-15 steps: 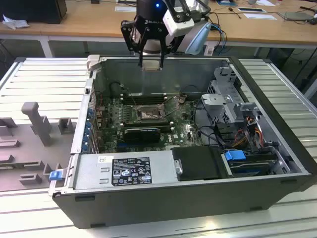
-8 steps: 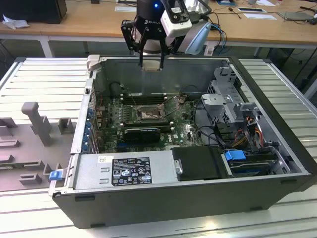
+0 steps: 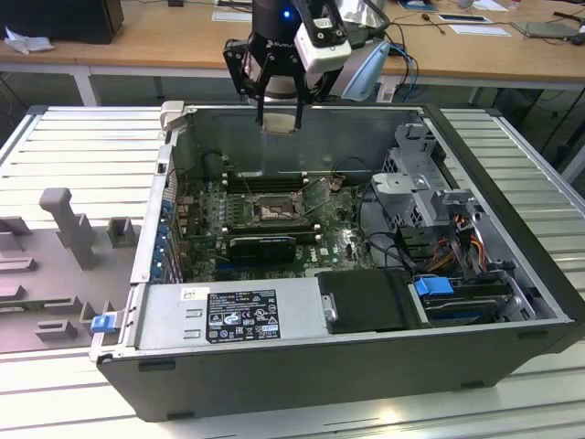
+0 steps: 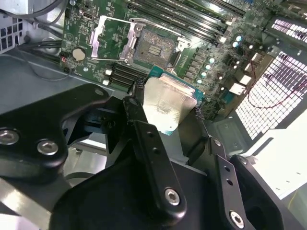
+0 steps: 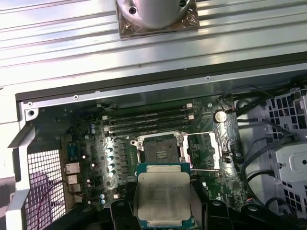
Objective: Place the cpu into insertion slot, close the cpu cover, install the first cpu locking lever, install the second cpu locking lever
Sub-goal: 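Place the cpu into insertion slot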
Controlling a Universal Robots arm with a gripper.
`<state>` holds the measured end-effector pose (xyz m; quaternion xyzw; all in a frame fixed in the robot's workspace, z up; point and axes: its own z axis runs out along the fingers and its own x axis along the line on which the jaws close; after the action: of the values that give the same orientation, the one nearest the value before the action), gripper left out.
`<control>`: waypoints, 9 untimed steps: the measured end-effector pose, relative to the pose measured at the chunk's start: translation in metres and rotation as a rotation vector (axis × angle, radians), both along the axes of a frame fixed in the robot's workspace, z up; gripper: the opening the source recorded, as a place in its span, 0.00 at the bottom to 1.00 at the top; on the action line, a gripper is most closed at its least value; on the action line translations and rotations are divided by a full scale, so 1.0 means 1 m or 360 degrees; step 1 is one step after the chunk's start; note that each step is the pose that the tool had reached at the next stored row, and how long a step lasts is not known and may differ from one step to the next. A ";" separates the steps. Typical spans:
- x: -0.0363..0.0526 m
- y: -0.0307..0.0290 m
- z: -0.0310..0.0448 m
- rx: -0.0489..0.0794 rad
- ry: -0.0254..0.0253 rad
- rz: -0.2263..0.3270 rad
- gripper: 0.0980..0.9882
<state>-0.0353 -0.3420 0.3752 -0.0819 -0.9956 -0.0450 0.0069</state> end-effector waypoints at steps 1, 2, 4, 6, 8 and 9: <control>0.0000 0.0000 0.0000 0.0000 0.00001 -0.0012 0.48; 0.0000 0.0000 -0.0001 0.0000 0.00001 -0.0026 0.48; 0.0000 0.0000 -0.0002 0.0000 0.00000 -0.0060 0.48; 0.0000 0.0000 -0.0003 0.0000 0.00000 -0.0100 0.48; 0.0000 0.0000 -0.0003 0.0000 0.00001 -0.0140 0.48; 0.0000 0.0000 -0.0003 0.0000 0.00000 -0.0152 0.48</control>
<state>-0.0353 -0.3420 0.3749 -0.1293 -0.9906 -0.0453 0.0048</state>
